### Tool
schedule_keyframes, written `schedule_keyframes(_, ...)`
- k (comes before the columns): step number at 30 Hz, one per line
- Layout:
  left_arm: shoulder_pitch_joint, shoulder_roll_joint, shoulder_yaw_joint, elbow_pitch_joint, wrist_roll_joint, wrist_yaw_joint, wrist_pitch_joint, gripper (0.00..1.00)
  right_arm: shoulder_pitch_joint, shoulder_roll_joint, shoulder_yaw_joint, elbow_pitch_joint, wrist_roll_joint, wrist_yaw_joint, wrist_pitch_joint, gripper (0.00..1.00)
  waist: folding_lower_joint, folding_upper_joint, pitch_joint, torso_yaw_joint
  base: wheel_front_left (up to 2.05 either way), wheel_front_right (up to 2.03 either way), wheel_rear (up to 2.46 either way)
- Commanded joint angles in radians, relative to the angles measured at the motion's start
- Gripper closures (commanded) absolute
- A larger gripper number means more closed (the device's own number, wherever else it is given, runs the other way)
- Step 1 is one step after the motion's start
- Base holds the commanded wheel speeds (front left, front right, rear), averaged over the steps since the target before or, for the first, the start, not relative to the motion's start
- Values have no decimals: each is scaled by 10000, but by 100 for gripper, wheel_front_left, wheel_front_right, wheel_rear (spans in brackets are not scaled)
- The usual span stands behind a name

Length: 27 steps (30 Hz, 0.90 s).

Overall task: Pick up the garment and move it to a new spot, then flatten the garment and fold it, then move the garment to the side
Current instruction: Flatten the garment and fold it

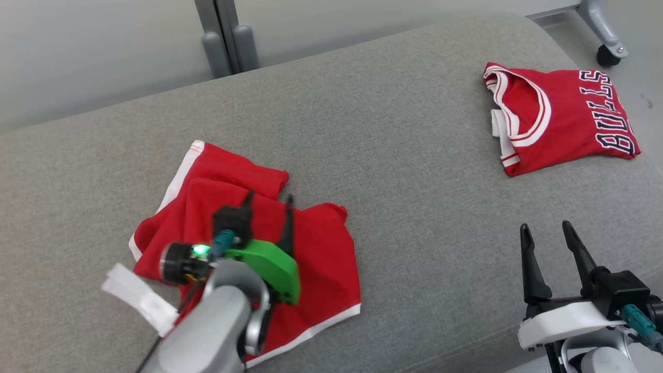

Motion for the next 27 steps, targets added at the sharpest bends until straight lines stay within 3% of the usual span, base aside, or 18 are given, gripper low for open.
schedule_keyframes(1, 195, -104, -276, -420, 145, -29, 279, 0, -26, -15, 34, -5, 62, -16, -26, 0, 0, 0, 45, -47, 0, 0, 0)
schedule_keyframes(6, 726, -753, -1575, -1382, 275, -140, 1491, 0, -210, -15, 117, 50, 167, -16, -26, 0, 0, 0, 186, -380, 0, 0, 0)
schedule_keyframes(11, 728, -683, -2312, -727, 821, 237, 2165, 0, -316, -16, 161, 111, 334, -16, -25, 0, 0, 0, 266, -849, 0, 0, 0)
schedule_keyframes(16, 939, -471, -2657, -151, 863, 171, 2778, 0, -147, -12, 35, 141, 417, -16, -26, 0, 0, 0, 305, -1077, 0, 0, 0)
schedule_keyframes(17, 882, -356, -2699, -20, 943, 189, 2842, 75, -131, -10, 28, 140, 434, -16, -26, 0, 0, 0, 310, -1100, 0, 0, 0)
schedule_keyframes(18, 873, -312, -2713, 50, 926, 163, 2888, 100, -121, -10, 23, 142, 445, -16, -26, 0, 0, 0, 311, -1112, 0, 0, 0)
schedule_keyframes(22, 888, -291, -2519, 38, 609, -10, 2773, 100, -27, -13, -31, 171, 446, -16, -26, 0, 0, 0, 259, -1080, 0, 0, 0)
schedule_keyframes(27, 1054, -661, -1538, -696, -471, -379, 2100, 100, -105, -16, -25, 156, 331, -16, -25, 0, 0, 0, 176, -956, 0, 0, 0)
